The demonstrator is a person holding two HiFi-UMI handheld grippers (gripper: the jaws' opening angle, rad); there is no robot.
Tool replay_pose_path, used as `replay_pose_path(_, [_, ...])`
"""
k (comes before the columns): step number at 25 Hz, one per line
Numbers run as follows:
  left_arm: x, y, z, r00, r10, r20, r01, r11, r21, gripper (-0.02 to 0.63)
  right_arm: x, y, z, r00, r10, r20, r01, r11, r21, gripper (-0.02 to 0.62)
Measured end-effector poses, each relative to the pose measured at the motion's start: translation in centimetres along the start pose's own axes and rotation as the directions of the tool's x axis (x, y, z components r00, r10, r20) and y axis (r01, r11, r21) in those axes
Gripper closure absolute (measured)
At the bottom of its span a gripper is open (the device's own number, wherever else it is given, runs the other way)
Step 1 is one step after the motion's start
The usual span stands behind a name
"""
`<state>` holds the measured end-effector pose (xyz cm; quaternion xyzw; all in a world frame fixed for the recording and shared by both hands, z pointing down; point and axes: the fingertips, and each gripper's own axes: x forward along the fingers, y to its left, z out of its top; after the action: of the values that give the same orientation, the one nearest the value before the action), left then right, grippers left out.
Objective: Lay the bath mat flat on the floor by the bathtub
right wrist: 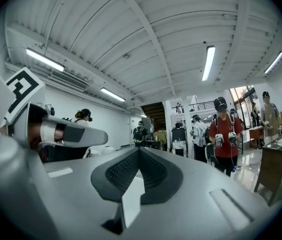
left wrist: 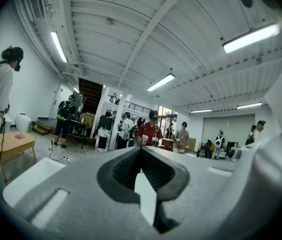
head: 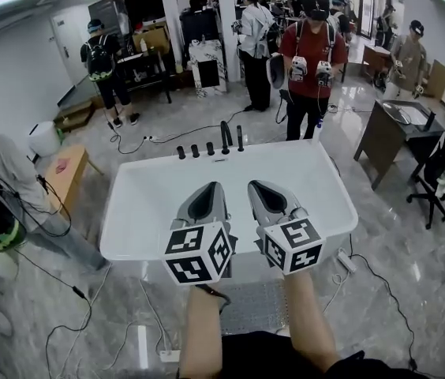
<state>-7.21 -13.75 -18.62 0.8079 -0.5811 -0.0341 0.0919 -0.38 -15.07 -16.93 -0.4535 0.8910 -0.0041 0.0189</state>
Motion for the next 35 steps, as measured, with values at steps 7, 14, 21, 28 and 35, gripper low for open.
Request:
replay_pose_path(7, [-2.4, 1.1, -2.5, 0.994, 0.104, 0.023, -0.106, 0.984, 0.144, 0.600, -2.9, -0.7, 0.4, 1.000, -0.002, 0.024, 0.003, 0.999, -0.034, 0.589])
replay_pose_path(14, [-3.7, 3.1, -4.3, 0.989, 0.141, 0.052, -0.149, 0.971, 0.188, 0.600, -3.5, -2.4, -2.3, 0.999, -0.047, 0.005, 0.047, 0.998, -0.050, 0.589])
replay_pose_path(21, [-4.8, 3.7, -5.0, 0.987, 0.138, 0.084, -0.152, 0.967, 0.203, 0.600, -4.2, -2.1, -4.1, 0.997, -0.053, 0.062, 0.060, 0.992, -0.113, 0.589])
replay_pose_path(28, [-4.0, 4.7, -8.3, 0.985, 0.174, 0.006, -0.172, 0.971, 0.164, 0.601, -4.4, -3.1, -5.7, 0.996, -0.077, 0.036, 0.079, 0.994, -0.071, 0.589])
replay_pose_path(35, [-4.0, 5.7, -9.5, 0.978, 0.209, -0.018, -0.205, 0.971, 0.126, 0.601, -4.6, -3.7, -6.4, 0.997, -0.078, 0.013, 0.078, 0.994, -0.080, 0.589])
